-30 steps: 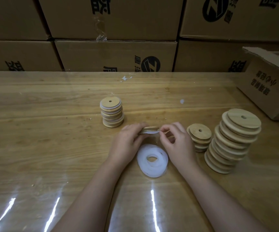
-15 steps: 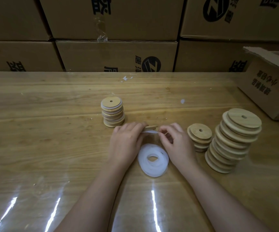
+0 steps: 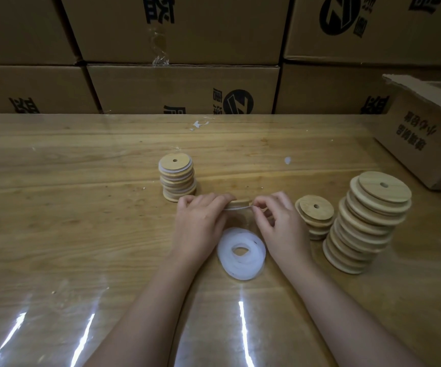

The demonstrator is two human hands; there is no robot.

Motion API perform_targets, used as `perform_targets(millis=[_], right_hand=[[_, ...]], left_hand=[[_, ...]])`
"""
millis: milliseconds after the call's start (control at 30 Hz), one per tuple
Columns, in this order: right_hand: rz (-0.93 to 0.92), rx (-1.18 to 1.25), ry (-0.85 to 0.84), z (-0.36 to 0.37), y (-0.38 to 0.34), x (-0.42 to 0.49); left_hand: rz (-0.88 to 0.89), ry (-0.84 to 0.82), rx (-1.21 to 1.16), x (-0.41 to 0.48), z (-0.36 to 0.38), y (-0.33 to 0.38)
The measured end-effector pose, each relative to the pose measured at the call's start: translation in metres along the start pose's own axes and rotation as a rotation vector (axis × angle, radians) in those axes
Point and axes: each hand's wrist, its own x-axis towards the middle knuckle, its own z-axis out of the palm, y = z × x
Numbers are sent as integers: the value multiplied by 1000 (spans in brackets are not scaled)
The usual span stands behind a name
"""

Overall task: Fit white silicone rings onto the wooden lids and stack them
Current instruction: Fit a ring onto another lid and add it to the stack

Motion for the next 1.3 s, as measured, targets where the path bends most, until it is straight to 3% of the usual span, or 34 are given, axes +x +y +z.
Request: perform_targets(millis=[233, 500, 900, 1000, 1300], right_hand=[[-52, -33, 12, -1, -2, 0], [-25, 87, -16, 1, 0, 1], [96, 229, 3, 4, 6, 2], [160, 273, -15, 4, 7, 3], [111, 301, -39, 3, 7, 4]], left_hand=[[-135, -69, -418, 3, 5, -5], [-257, -67, -670, 3, 8, -8], [-331, -120, -824, 5, 10, -12], [-324, -138, -815, 4, 12, -12], [-291, -108, -695, 2, 14, -16]])
